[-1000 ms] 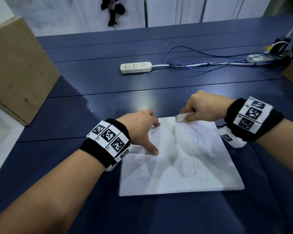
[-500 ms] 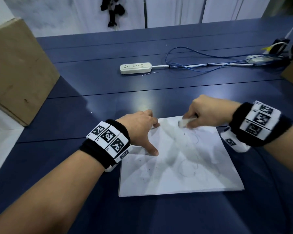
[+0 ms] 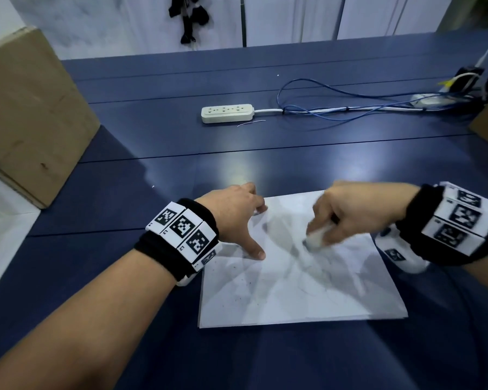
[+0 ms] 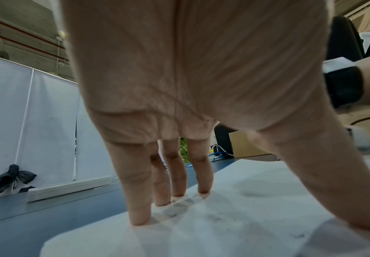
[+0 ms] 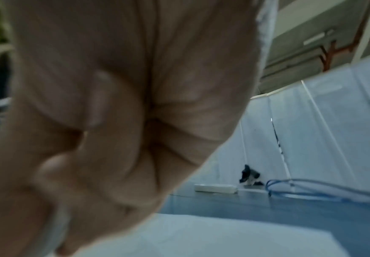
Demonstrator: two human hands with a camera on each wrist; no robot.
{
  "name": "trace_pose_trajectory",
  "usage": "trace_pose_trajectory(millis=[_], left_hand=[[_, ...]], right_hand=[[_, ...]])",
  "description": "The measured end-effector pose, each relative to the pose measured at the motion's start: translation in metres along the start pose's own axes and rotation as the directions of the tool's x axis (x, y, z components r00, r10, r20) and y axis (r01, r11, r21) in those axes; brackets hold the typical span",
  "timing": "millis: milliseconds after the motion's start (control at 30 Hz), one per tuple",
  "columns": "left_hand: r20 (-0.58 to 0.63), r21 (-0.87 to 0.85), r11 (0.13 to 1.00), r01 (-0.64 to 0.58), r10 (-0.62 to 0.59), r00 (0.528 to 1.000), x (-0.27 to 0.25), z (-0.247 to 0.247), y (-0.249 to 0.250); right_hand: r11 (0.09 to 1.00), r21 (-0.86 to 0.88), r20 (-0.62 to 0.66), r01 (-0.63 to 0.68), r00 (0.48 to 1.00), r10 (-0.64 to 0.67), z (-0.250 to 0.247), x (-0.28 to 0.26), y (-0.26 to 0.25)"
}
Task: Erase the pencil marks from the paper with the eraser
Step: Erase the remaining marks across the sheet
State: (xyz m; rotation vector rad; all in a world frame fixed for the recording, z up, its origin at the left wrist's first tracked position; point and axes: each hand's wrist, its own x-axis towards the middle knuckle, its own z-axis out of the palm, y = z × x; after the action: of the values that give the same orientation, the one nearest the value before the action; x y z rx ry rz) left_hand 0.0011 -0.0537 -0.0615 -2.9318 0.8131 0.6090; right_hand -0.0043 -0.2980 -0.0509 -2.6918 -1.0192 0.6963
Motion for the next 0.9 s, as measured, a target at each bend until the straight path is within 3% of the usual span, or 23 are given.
trace_pose_trajectory(millis=[67,200,267,333,467,533,633,700,900], left_hand=[[0.001,-0.002,1.0,-0.005,0.005,1.0,0.0,0.0,0.0],[0.001,-0.002,1.0,0.0,0.0,1.0,-0.002,0.0,0.001],[0.001,-0.002,1.0,0.005,-0.005,1.0,-0.002,-0.001,0.001],[0.001,0.001,1.0,0.009,-0.009,1.0,-0.002,-0.001,0.001],[0.006,0.011,1.0,0.01,-0.01,1.0,-0.001,-0.001,0.001],[0.01,0.001,1.0,-0.005,0.005,1.0,-0.001,-0.001,0.001],[0.025,-0.026,0.999,-0.031,0.032,0.999,-0.001,-0.002,0.003],[0.032,-0.005,0.999,-0.042,0.042,0.999,-0.001,-0.003,0.003],[-0.028,0.056,0.998,-0.027,0.029,0.999,0.002,0.004,0.007]], right_hand=[[0.998,0.057,0.054,0.018,0.998,-0.021,0.002,-0.004,-0.006],[0.986,-0.096,-0.241,-0.14,0.964,0.113,-0.014,0.023,0.017],[0.975,-0.12,-0.266,-0.187,0.952,0.15,-0.017,0.028,0.025],[0.985,-0.118,-0.199,-0.123,0.975,0.098,-0.012,0.019,0.021],[0.999,0.051,0.048,-0.014,0.999,0.011,-0.001,-0.005,-0.001],[0.999,0.018,-0.046,-0.041,0.998,0.042,-0.005,0.002,0.004],[0.985,-0.017,-0.242,-0.17,0.957,0.161,-0.018,0.019,0.016],[0.98,-0.019,-0.269,-0.197,0.945,0.184,-0.019,0.022,0.018],[0.996,0.035,0.016,-0.08,0.997,0.079,-0.005,-0.001,-0.003]])
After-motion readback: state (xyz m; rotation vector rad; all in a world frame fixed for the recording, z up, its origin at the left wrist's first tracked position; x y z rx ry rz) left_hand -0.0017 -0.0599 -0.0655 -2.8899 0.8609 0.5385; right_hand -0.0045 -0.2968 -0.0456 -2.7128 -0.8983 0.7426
